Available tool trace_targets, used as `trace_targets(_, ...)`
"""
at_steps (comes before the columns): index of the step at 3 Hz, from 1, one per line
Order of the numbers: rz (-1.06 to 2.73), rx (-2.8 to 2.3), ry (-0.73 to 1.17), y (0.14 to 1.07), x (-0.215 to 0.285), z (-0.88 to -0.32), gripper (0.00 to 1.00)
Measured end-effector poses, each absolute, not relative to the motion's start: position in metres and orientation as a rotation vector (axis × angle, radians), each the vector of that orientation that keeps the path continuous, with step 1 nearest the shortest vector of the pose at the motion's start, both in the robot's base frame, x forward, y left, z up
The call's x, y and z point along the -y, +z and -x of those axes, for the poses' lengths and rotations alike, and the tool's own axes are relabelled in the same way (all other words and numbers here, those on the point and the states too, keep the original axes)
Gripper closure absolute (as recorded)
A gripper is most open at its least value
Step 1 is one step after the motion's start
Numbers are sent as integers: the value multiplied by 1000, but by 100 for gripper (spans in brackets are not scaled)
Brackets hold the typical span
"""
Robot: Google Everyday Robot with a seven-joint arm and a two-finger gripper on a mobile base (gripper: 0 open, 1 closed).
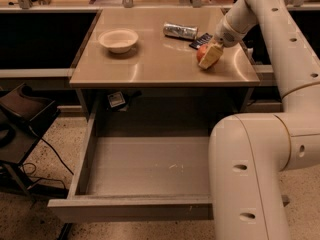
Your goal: Pick apple from top drawer and place on counter
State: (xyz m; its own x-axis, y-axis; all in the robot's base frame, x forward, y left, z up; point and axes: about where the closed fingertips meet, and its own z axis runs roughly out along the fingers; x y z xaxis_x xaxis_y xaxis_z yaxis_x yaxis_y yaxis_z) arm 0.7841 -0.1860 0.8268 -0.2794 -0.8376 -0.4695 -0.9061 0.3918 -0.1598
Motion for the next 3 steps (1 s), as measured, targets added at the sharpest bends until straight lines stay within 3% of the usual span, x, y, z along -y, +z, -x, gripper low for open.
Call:
trace_targets(2,1492,-2173,189,827,186,-784,11)
trace_targets(3,1492,-2173,189,827,186,-784,0)
